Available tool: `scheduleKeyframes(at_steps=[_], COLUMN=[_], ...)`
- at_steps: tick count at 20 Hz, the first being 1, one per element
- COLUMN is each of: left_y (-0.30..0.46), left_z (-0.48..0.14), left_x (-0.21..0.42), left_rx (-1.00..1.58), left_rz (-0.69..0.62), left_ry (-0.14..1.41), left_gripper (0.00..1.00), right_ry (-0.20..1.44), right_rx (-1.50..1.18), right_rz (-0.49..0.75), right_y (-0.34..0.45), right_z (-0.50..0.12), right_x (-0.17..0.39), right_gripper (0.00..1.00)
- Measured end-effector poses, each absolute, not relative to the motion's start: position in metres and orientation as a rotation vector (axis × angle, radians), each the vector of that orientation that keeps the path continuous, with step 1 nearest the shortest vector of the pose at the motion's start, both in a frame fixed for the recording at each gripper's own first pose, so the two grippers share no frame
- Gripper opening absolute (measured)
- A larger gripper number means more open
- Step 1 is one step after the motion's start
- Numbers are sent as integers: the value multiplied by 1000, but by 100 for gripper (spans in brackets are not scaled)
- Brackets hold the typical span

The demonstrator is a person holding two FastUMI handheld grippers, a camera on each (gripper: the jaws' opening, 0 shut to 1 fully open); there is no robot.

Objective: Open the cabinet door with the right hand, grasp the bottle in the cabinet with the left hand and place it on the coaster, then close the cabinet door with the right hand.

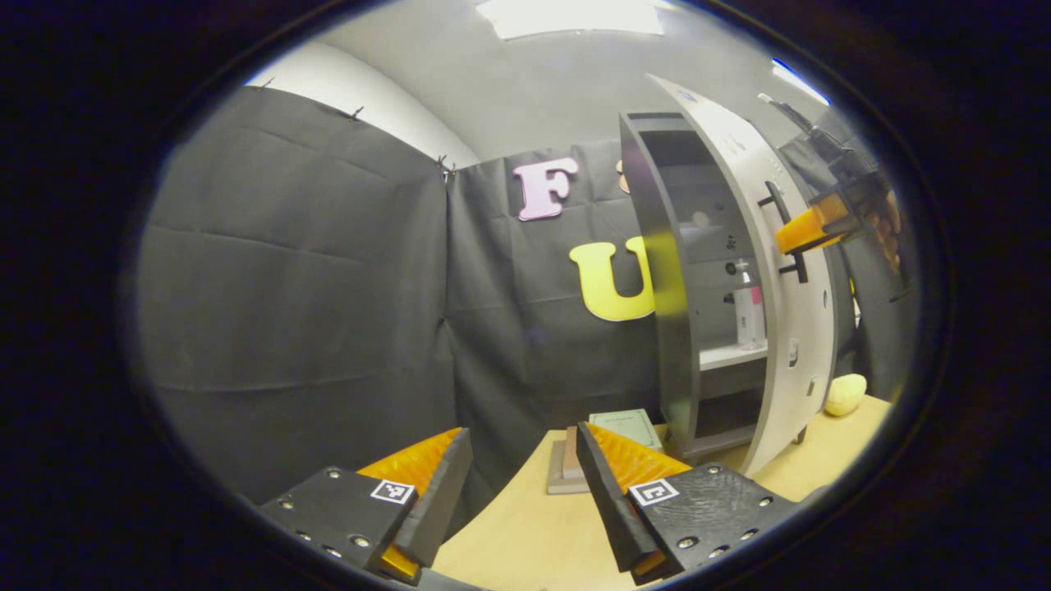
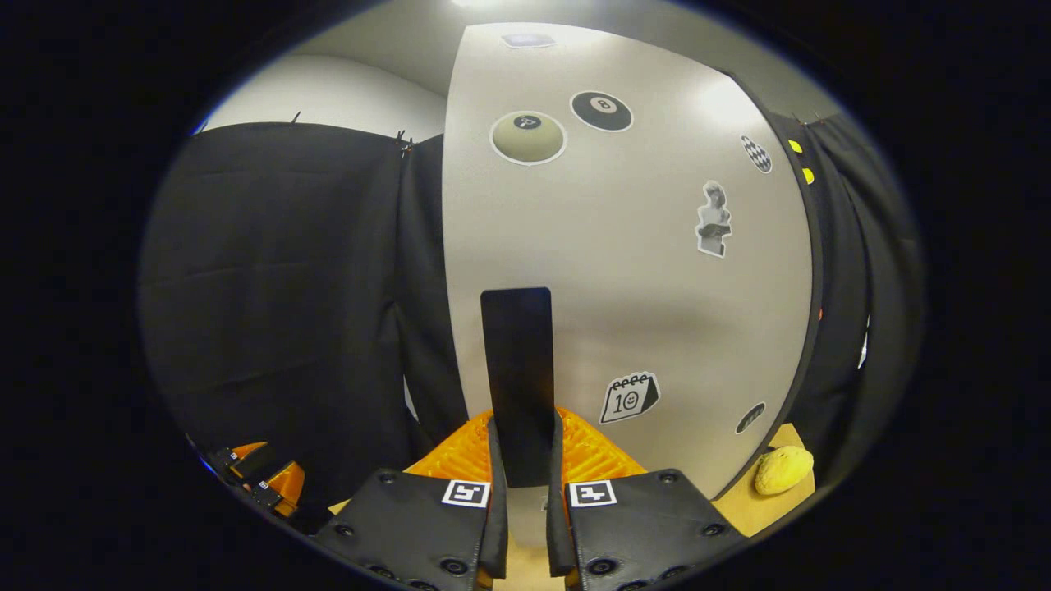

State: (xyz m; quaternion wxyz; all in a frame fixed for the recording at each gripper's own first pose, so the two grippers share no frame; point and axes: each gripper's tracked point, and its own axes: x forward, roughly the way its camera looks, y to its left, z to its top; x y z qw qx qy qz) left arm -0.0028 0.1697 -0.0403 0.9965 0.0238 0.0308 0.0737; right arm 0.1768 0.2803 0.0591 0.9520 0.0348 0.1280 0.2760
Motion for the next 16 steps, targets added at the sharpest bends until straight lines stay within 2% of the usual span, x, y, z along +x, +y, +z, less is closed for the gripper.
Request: scheduleKeyframes(at_steps=[5,6,7,8,9,16], left_y=[135,126,120,108,94,0], left_z=[-37,-35,-33,-31,-31,-21], left_x=[11,13,11,14,18,25], left_rx=[55,58,57,54,50,37], left_rz=[69,57,42,27,11,-75], left_ry=[56,51,45,43,44,45], left_gripper=[80,77,77,80,77,77], right_ry=[247,243,242,242,242,226], right_rx=[93,98,107,114,118,104], right_rz=[584,594,604,615,626,666], right_y=[273,270,269,267,265,263], right_z=[60,61,60,59,59,60], right_x=[174,174,174,175,175,181], right_gripper=[17,22,18,18,18,21])
